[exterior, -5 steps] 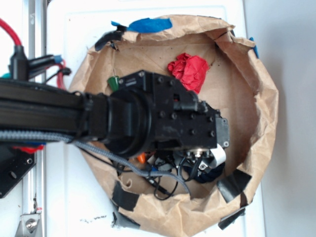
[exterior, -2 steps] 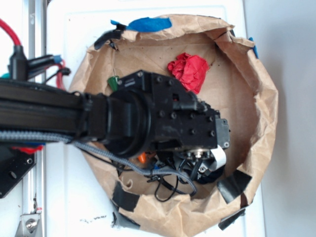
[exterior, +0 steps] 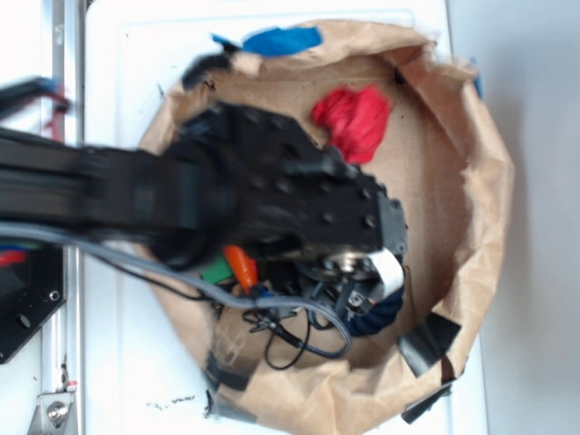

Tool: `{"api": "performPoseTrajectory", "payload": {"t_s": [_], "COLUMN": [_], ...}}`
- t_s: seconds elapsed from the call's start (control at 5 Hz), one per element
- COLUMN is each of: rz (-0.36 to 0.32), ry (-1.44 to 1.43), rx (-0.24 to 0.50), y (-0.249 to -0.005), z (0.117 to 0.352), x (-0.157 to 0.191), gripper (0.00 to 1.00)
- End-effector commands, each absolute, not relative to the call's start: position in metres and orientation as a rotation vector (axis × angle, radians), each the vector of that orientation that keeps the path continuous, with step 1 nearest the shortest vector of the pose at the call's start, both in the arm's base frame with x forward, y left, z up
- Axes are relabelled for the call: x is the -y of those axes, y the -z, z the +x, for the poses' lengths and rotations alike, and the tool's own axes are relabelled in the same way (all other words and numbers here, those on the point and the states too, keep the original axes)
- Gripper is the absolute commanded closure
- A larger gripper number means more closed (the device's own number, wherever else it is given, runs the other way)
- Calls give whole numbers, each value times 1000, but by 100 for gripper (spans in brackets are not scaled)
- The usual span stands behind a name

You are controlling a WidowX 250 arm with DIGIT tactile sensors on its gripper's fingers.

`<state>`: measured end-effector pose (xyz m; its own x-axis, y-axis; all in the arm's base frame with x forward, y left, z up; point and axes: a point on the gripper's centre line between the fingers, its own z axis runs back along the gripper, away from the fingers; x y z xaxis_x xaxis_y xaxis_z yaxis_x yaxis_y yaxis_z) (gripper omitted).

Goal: Grab the blue rope.

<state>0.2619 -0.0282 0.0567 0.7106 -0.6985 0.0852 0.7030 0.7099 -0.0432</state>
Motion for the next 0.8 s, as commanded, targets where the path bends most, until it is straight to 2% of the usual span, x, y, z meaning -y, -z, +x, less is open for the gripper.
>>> {"api": "performPoseTrajectory", "payload": {"t_s": [0.0, 0.2, 0.4, 0.6], "rz": [-145, -42, -1, -3], "ry": [461, 268, 154, 66], "rx": [117, 114, 53, 55], "y": [-145, -161, -167, -166], "z": [258, 256, 256, 254], "x": [-3, -2, 0, -5], "gripper": [100, 100, 100, 100]}}
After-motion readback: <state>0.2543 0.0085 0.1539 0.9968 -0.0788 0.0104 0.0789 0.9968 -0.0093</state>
